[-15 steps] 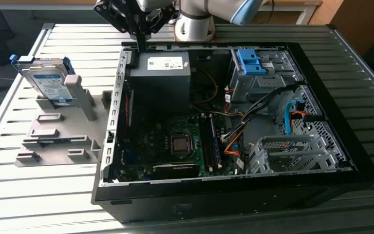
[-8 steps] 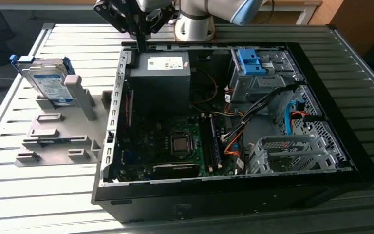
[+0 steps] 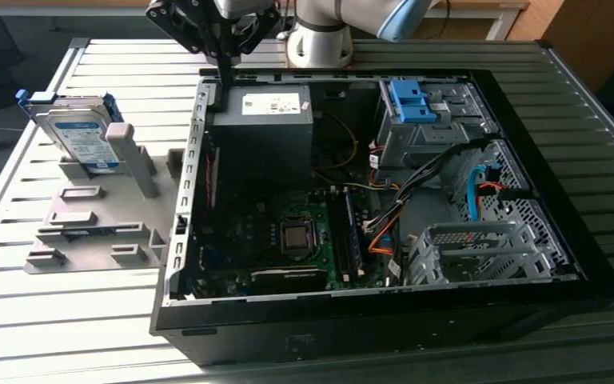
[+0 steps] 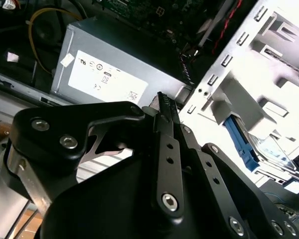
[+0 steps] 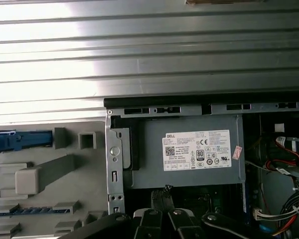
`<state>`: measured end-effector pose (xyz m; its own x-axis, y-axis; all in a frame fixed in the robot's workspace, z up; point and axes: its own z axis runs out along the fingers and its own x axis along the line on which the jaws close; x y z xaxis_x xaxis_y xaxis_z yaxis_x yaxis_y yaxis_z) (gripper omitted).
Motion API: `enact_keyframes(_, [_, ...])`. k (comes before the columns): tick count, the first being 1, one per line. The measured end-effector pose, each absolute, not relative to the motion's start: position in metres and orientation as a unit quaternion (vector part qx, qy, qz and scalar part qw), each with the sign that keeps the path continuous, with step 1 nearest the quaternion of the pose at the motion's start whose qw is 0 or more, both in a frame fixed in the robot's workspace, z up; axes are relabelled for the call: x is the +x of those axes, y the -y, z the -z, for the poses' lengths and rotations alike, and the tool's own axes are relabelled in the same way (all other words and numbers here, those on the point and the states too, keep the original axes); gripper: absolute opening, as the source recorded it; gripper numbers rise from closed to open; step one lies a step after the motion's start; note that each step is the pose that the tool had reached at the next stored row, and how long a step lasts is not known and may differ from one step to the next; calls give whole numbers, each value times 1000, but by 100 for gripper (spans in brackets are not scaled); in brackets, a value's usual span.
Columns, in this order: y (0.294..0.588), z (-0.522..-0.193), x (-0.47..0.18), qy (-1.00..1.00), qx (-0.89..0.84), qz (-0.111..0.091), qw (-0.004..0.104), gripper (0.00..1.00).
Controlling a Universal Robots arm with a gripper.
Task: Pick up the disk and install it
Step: 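Reach for the disk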
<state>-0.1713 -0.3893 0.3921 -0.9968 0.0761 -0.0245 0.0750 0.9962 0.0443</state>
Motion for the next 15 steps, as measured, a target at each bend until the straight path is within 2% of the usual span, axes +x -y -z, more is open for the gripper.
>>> enact_keyframes(15, [385, -392, -186, -999, 38, -22, 13, 11])
